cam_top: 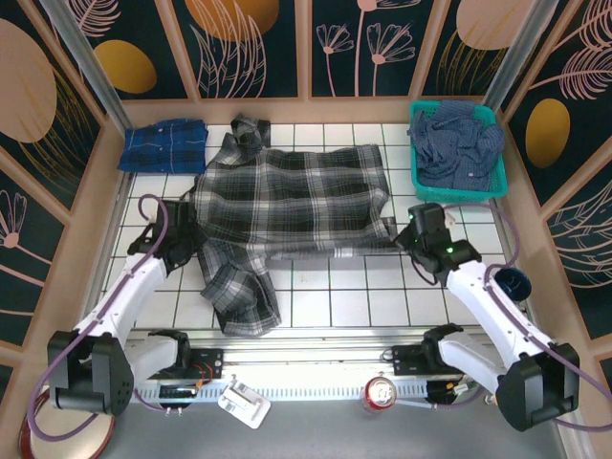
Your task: Fold and stack the long sleeve shirts
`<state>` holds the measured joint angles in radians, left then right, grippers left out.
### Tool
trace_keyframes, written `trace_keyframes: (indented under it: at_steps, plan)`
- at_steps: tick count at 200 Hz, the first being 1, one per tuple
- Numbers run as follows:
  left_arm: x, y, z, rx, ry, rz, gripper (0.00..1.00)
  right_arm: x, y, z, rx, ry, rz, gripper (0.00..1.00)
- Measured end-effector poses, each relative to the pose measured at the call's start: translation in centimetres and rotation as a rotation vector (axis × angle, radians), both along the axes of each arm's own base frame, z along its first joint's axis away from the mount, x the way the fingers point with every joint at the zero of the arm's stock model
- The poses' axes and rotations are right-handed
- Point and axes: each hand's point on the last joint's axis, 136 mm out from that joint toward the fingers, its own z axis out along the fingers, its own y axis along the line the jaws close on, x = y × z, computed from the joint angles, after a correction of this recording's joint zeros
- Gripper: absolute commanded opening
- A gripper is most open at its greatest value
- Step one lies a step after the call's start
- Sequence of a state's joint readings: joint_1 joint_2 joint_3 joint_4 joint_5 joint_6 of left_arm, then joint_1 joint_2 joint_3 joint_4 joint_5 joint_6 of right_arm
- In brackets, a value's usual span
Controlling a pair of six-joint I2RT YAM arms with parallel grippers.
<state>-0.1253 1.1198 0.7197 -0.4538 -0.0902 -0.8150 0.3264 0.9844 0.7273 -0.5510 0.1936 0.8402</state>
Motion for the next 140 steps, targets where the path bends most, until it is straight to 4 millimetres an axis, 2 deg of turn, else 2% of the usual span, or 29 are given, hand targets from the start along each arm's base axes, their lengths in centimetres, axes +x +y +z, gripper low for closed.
trace_keyframes:
  at_steps: [18,59,90,117,140]
  plan:
    - [1.3,0.0,0.6,0.010,0.000,0.002,0.00,1.9,-0.3,1.3,-0.026,-0.016,0.008,0.00]
    - [5.4,0.1,0.8,0.060,0.036,-0.001,0.00,6.9,-0.4,-0.2,-0.103,0.040,0.052,0.00]
    - [8.6,0.3,1.4,0.098,0.033,0.003,0.00,11.4,0.2,0.0,-0.138,0.014,0.094,0.00]
    - [9.3,0.5,0.1,0.108,0.066,0.007,0.00,14.5,0.5,-0.9,-0.146,0.013,0.117,0.00]
    - [9.2,0.7,-1.4,0.117,0.107,0.012,0.00,15.5,0.8,-3.1,-0.156,0.050,0.145,0.00]
